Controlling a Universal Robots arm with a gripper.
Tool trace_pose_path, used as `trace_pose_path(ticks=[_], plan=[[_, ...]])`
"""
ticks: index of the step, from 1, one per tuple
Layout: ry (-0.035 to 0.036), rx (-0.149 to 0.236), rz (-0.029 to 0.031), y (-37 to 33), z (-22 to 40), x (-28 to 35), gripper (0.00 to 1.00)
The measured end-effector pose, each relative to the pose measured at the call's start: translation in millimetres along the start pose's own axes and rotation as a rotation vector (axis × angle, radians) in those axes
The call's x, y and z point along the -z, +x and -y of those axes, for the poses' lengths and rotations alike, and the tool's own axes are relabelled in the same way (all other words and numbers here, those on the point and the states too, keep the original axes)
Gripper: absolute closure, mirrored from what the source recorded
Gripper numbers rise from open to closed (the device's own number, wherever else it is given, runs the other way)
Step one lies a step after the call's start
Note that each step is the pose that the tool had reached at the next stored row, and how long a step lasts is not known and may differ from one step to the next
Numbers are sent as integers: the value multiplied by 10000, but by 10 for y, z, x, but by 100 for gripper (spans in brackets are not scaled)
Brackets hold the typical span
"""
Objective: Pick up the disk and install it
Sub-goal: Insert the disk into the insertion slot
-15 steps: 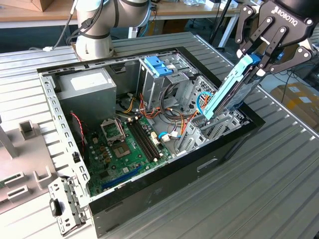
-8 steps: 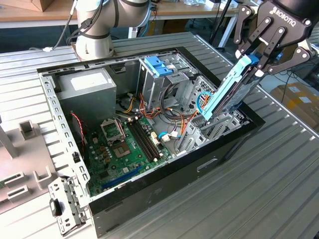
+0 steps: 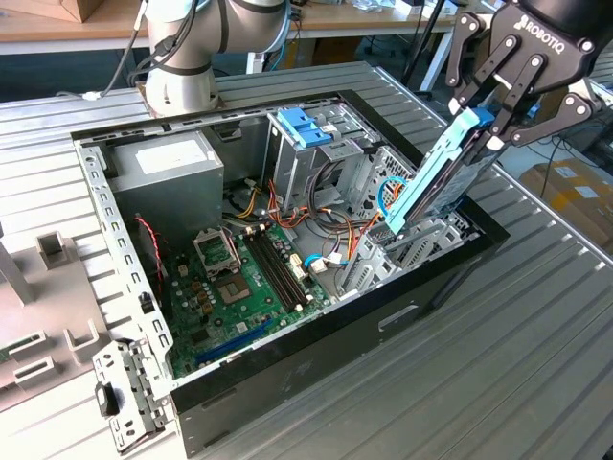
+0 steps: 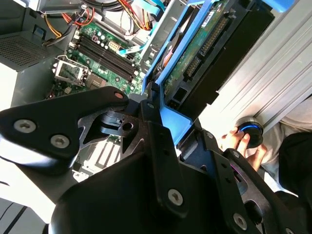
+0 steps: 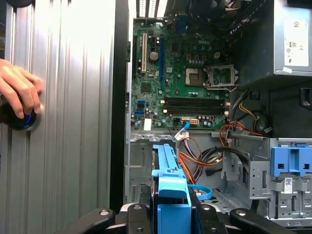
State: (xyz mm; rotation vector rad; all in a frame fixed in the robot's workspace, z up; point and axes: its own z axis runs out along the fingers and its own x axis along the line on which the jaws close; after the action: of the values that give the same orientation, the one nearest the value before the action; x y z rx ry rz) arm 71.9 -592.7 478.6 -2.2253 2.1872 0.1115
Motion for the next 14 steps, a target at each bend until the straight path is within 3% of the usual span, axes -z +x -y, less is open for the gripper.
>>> trace_pose_path(ticks=[14], plan=[[0,0,0,1,-19,-20,63]])
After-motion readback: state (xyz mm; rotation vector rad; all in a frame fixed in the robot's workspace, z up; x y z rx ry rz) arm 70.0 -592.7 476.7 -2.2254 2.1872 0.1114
